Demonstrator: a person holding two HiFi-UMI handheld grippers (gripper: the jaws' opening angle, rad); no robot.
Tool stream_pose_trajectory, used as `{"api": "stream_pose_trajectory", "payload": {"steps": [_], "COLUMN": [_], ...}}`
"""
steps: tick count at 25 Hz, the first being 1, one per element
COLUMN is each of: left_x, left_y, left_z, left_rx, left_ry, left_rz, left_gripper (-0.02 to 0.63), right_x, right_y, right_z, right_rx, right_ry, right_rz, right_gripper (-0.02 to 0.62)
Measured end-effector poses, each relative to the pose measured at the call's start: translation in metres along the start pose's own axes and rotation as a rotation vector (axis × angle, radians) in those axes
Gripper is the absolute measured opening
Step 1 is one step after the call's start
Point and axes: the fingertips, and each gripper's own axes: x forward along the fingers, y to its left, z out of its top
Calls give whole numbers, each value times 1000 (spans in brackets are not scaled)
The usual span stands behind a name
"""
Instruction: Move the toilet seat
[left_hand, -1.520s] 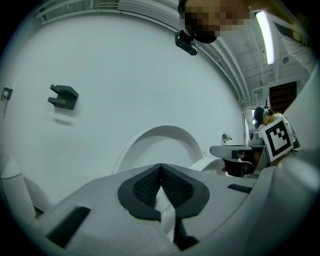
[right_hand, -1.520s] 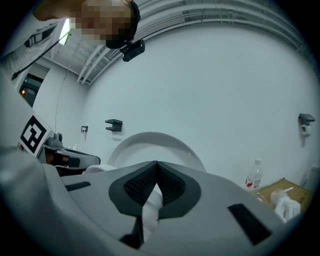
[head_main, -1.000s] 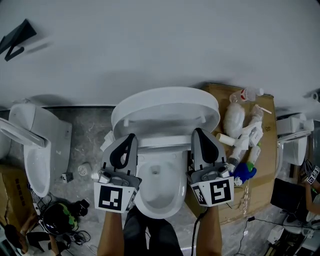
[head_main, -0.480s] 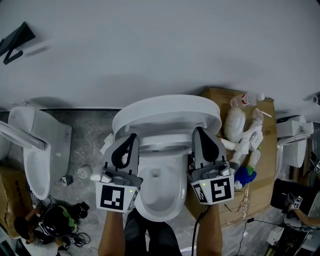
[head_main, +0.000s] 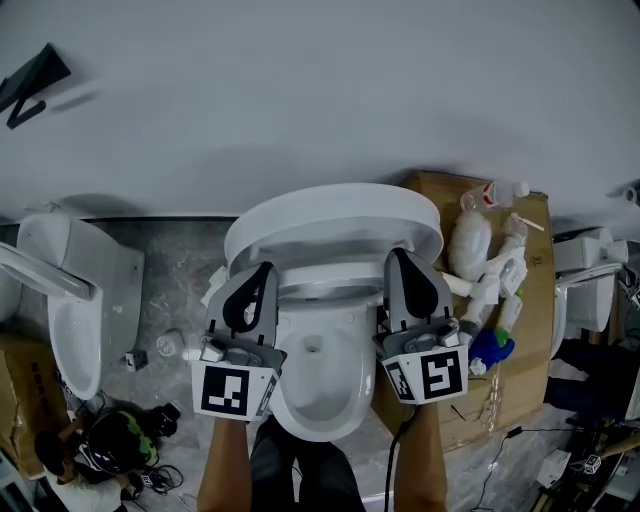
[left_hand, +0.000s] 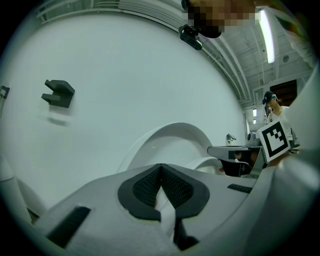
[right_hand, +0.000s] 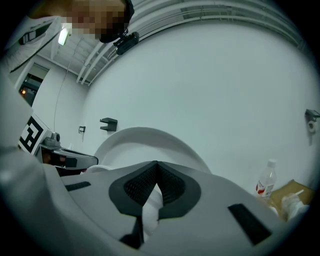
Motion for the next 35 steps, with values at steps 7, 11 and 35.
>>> {"api": "stream_pose_trajectory", "payload": {"steps": [7,11,35], "left_x": [-20,-39,-129], "left_y": [-22,-42,-131], "left_z": [5,14,-43], "left_rx": [-26,-28,32], "left_ry": [-2,-30,65], "left_rz": [-54,-121,-329], "left_gripper": [9,9,9], "right_x": [-31,-60,-180], "right_y": [24,43,88], "right_z": [9,16,-30], "right_rx": [-45,-16,43], "right_ry": [-12,-13,72], "right_rz": [43,72,72], "right_gripper": [12,12,12]}}
